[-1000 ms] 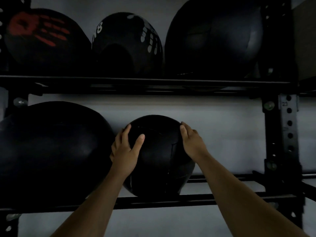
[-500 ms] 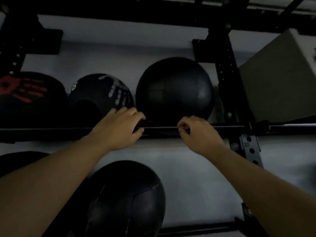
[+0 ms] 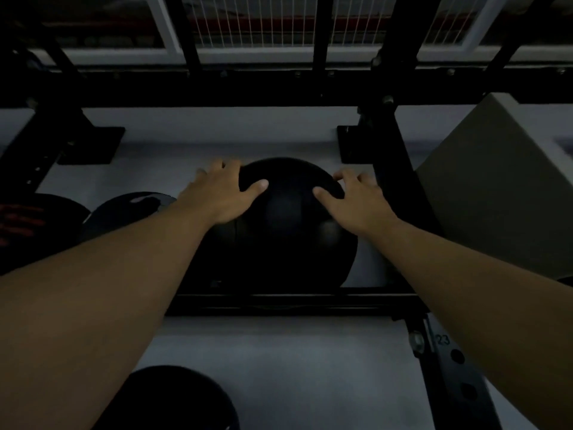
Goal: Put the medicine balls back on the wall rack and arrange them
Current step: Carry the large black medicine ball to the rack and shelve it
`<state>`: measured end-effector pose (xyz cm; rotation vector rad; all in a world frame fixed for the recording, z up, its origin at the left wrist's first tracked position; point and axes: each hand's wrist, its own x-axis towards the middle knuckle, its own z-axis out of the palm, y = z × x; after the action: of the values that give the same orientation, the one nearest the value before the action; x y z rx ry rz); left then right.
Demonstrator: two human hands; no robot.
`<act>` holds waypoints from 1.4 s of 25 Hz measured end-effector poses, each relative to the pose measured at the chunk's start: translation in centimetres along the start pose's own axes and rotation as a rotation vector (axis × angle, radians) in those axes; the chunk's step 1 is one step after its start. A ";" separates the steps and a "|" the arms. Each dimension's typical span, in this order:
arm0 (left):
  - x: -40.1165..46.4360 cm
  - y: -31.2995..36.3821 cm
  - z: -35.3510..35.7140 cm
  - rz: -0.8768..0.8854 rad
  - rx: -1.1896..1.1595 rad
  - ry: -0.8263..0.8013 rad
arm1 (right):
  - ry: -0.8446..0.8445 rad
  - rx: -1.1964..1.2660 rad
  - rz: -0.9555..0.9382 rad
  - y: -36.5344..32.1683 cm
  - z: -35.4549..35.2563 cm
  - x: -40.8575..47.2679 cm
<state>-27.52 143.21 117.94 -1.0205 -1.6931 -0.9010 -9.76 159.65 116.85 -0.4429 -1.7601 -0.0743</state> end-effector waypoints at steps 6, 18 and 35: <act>1.2 -1.5 3.8 -0.152 -0.440 -0.030 | -0.023 0.308 0.209 1.0 2.7 3.2; 2.9 -2.6 7.8 -0.260 -0.790 0.133 | 0.012 0.740 0.354 2.9 7.3 4.4; -3.0 -4.4 2.0 -0.228 -1.320 0.166 | 0.165 1.037 0.198 1.7 1.9 -4.4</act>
<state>-31.55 142.67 113.98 -1.4816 -0.9389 -2.3003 -10.21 160.67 111.85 0.1546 -1.3591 0.8788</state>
